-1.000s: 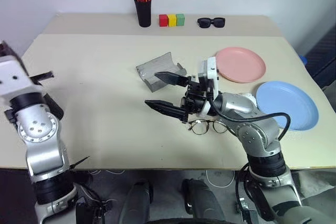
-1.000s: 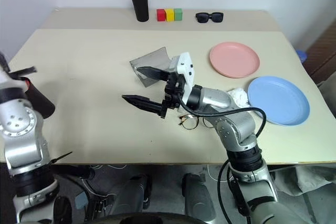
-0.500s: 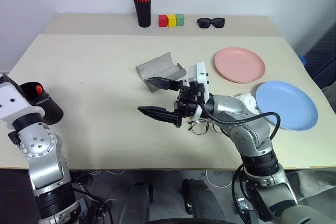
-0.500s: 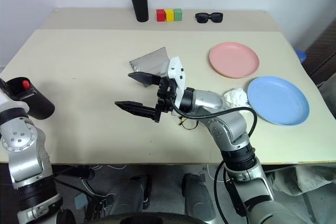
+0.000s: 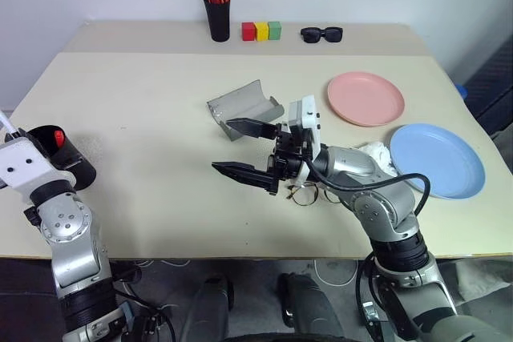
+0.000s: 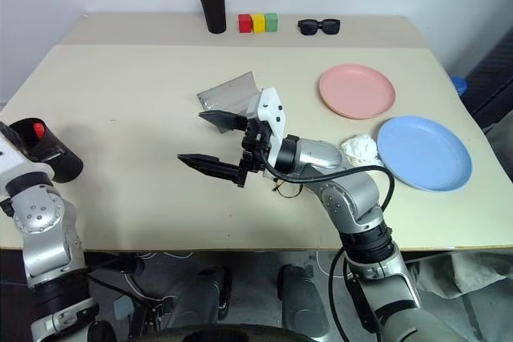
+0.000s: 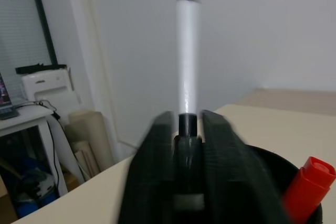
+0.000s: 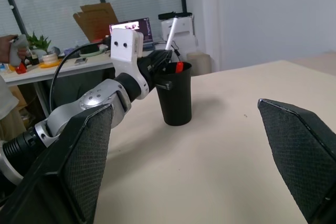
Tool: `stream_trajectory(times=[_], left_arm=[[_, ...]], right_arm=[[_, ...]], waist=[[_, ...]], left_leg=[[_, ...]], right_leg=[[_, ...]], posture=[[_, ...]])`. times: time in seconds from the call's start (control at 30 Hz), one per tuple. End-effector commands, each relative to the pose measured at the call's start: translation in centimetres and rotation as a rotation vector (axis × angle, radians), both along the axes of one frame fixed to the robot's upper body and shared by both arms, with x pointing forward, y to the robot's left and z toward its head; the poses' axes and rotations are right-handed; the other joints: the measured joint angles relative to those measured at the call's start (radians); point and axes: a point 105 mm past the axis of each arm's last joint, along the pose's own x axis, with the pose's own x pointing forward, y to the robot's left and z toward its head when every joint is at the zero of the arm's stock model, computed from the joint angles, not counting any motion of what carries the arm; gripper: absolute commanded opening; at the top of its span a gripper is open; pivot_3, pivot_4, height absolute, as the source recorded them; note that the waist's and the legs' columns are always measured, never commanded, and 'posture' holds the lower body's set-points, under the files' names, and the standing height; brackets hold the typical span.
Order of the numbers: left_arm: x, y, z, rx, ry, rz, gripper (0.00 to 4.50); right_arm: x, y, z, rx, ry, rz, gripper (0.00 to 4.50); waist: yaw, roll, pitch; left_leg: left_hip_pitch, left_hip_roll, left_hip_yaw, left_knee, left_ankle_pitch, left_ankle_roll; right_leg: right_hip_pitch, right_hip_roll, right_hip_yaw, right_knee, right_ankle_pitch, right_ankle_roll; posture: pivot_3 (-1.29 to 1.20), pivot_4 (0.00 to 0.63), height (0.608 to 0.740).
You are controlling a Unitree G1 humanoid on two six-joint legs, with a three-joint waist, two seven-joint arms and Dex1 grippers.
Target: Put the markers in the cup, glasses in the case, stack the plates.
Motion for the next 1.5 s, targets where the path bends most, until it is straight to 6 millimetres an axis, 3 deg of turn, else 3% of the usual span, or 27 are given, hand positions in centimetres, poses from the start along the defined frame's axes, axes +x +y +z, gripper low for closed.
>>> stream_trajectory(times=[0.03,0.07,0.23,0.33,0.43,0.53,0.67,0.77,0.9,1.03,1.2,1.4,1.5], left_arm=[[-0.8,0.1,0.8,0.034,-0.03,0.028,2.88],[-0.8,0.2,0.7,0.033,-0.03,0.032,3.33],[-1.1,0.2,1.4,0.042,-0.063,0.04,3.33],[-0.7,-0.6,3.6,0.083,-0.133,-0.01,3.33],[1.5,-4.0,7.4,0.172,-0.198,-0.242,3.33],[4.3,-8.5,8.6,0.184,-0.156,-0.572,3.33],[7.5,-15.0,6.7,0.155,0.099,-0.988,4.48],[9.0,-19.3,4.4,0.123,0.295,-1.252,4.48],[11.5,-23.3,0.7,0.097,0.56,-1.484,4.48],[13.9,-24.9,-0.6,0.029,0.668,-1.553,4.48],[16.1,-26.5,-2.4,0.045,0.826,-1.572,4.48],[16.1,-27.7,-3.6,0.072,0.927,-1.655,4.48],[16.1,-27.9,-3.9,0.078,0.949,-1.668,3.63]], right_arm=[[-0.7,-0.1,1.0,0.021,-0.045,0.014,4.5],[-0.7,-0.1,1.0,0.02,-0.045,0.015,4.5],[-0.7,-0.2,1.1,0.017,-0.045,0.017,4.5],[-0.6,-0.3,1.1,0.014,-0.048,0.013,4.5],[0.0,-1.0,1.2,0.001,-0.059,-0.027,4.5],[1.0,-2.4,1.3,-0.027,-0.075,-0.099,4.5],[2.5,-5.3,0.9,-0.116,-0.105,-0.229,4.5],[3.2,-7.8,0.7,-0.177,-0.129,-0.331,4.5],[4.0,-11.7,0.5,-0.249,-0.153,-0.477,4.5],[3.6,-13.9,0.4,-0.286,-0.167,-0.564,4.5],[1.2,-15.9,-1.2,-0.368,-0.152,-0.625,4.5],[-0.8,-17.4,-2.7,-0.416,-0.114,-0.715,4.5],[-1.3,-17.8,-3.2,-0.428,-0.099,-0.741,4.5]], waist=[[0.0,0.0,0.0],[0.0,0.0,0.0],[0.0,0.0,0.0],[0.001,0.0,0.0],[0.005,-0.001,0.0],[0.004,0.0,0.0],[-0.001,0.0,0.0],[-0.002,0.001,0.001],[-0.001,0.001,0.001],[-0.002,0.001,0.001],[0.0,0.001,0.002],[-0.001,0.001,0.002],[0.0,0.001,0.002]], left_leg=[[0.0,0.0,0.0,0.0,0.0,0.0],[0.0,0.0,0.0,0.0,0.0,0.0],[0.0,0.0,0.0,0.0,0.0,0.0],[0.0,0.0,0.0,0.0,0.0,0.0],[-0.001,0.0,-0.001,0.0,0.0,0.0],[-0.001,0.0,0.0,0.0,0.0,0.0],[0.0,-0.001,0.001,0.0,0.0,0.0],[-0.001,0.0,0.0,-0.001,0.0,0.0],[-0.001,-0.001,0.0,0.0,0.0,0.0],[-0.001,-0.001,0.001,0.0,0.0,0.001],[-0.002,-0.001,0.0,-0.001,-0.001,0.002],[-0.003,-0.001,0.002,0.0,-0.001,0.002],[-0.003,-0.001,0.002,0.0,-0.001,0.002]], right_leg=[[0.0,0.0,0.0,0.0,0.0,0.0],[0.0,0.0,0.0,0.0,0.0,0.0],[0.0,0.0,0.0,0.0,0.0,0.0],[0.0,0.0,0.0,0.0,-0.001,-0.001],[0.0,0.0,-0.001,0.0,-0.001,-0.001],[0.001,-0.001,-0.001,-0.002,-0.001,-0.002],[0.002,-0.001,0.0,-0.004,-0.001,-0.002],[0.0,0.0,0.0,-0.002,-0.001,-0.002],[0.0,0.001,0.0,-0.001,-0.001,-0.001],[0.0,0.001,0.0,-0.002,-0.002,-0.001],[-0.001,0.001,0.0,-0.002,-0.001,0.003],[-0.002,0.0,0.002,-0.002,-0.001,0.004],[-0.002,0.0,0.002,-0.002,-0.001,0.003]], posture=[[0.0,0.15,0.74],[0.0,0.15,0.74],[0.0,0.15,0.74],[0.0,0.15,0.74],[0.0,0.15,0.74],[0.0,0.15,0.74],[0.0,0.15,0.74],[0.0,0.15,0.74],[0.0,0.15,0.74],[0.0,0.15,0.74],[0.0,0.15,0.74],[0.0,0.15,0.74],[0.0,0.15,0.74]])
